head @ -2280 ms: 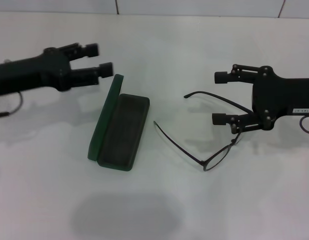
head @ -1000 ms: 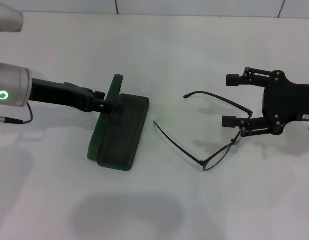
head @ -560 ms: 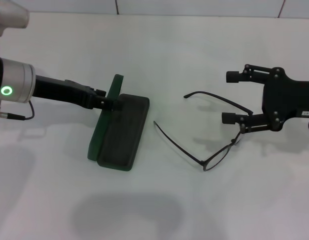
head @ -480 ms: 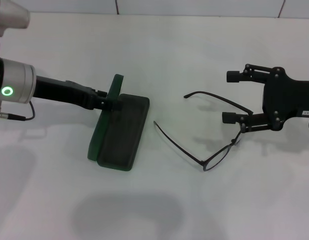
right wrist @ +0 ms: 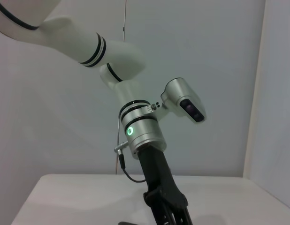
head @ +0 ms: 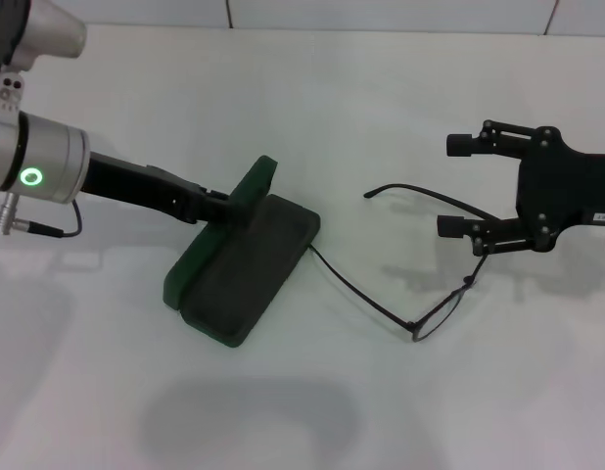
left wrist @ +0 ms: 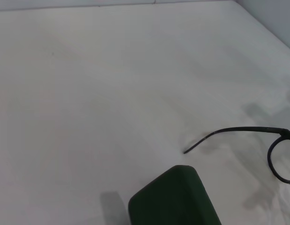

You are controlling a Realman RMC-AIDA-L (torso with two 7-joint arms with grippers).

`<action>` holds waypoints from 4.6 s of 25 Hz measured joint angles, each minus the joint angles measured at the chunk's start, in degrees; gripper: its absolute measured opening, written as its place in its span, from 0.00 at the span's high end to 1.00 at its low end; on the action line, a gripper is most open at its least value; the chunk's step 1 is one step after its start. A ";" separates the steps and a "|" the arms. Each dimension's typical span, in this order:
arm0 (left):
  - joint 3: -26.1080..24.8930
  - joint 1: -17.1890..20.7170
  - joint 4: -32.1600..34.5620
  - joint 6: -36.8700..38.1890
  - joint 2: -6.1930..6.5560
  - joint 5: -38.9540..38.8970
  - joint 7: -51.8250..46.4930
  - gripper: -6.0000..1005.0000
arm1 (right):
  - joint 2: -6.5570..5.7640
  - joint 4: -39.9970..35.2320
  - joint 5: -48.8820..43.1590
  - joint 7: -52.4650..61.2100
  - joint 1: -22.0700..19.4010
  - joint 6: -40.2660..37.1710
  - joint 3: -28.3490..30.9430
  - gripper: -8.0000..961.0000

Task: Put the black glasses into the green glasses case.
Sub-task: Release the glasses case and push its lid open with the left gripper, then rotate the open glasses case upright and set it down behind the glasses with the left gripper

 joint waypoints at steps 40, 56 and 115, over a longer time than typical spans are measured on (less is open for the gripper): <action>0.00 -18.57 21.57 -33.79 0.27 2.81 35.02 0.76 | 1.98 0.19 -4.92 -8.27 -4.58 -6.27 1.53 0.09; -0.01 -20.61 26.53 -32.10 -0.06 11.80 34.77 0.73 | 1.67 0.07 -4.93 -8.18 -6.06 -6.30 2.37 0.09; 0.00 -22.91 30.74 -44.14 -0.16 18.01 -4.07 0.25 | 4.83 -0.02 -11.02 -6.56 -1.22 -1.31 4.57 0.09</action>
